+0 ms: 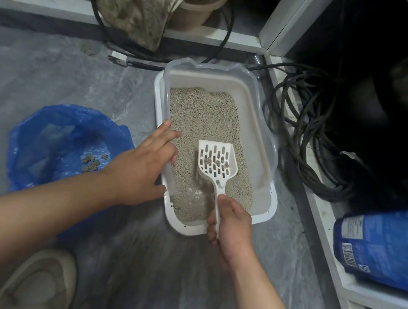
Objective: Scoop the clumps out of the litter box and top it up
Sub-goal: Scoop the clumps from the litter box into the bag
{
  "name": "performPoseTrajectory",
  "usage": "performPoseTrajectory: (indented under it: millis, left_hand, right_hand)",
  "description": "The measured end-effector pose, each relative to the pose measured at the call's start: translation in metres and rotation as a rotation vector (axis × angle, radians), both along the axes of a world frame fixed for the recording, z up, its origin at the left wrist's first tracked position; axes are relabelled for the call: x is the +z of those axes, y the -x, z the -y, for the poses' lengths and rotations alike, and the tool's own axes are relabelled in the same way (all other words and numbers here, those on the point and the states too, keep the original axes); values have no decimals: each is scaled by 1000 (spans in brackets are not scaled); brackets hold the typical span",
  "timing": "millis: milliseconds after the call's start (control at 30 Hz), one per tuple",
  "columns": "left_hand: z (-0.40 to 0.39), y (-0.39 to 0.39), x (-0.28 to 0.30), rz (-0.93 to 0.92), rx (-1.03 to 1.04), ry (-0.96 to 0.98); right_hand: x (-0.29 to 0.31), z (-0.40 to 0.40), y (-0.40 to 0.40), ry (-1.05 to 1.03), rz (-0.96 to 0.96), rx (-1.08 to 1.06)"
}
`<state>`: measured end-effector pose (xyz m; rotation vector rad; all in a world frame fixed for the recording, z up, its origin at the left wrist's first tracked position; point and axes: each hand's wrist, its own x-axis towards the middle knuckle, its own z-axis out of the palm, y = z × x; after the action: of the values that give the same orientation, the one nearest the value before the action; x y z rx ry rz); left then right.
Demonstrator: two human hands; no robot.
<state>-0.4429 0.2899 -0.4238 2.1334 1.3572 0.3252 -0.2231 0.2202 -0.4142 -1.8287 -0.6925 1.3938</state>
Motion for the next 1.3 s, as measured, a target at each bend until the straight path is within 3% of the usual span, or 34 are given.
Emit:
performPoseTrajectory:
  millis: [600, 933, 1133, 1300]
  left_hand:
    - [-1, -2, 3, -51, -3, 10]
    - [-8, 5, 14, -35, -36, 50]
    - [-7, 42, 42, 34, 153, 1]
    - [-10, 103, 60, -39, 299, -76]
  right_hand:
    - [8, 3, -8, 12, 31, 36]
    - [32, -8, -6, -54, -65, 68]
    - [57, -7, 20, -146, -157, 137]
    - [62, 4, 56, -127, -172, 311]
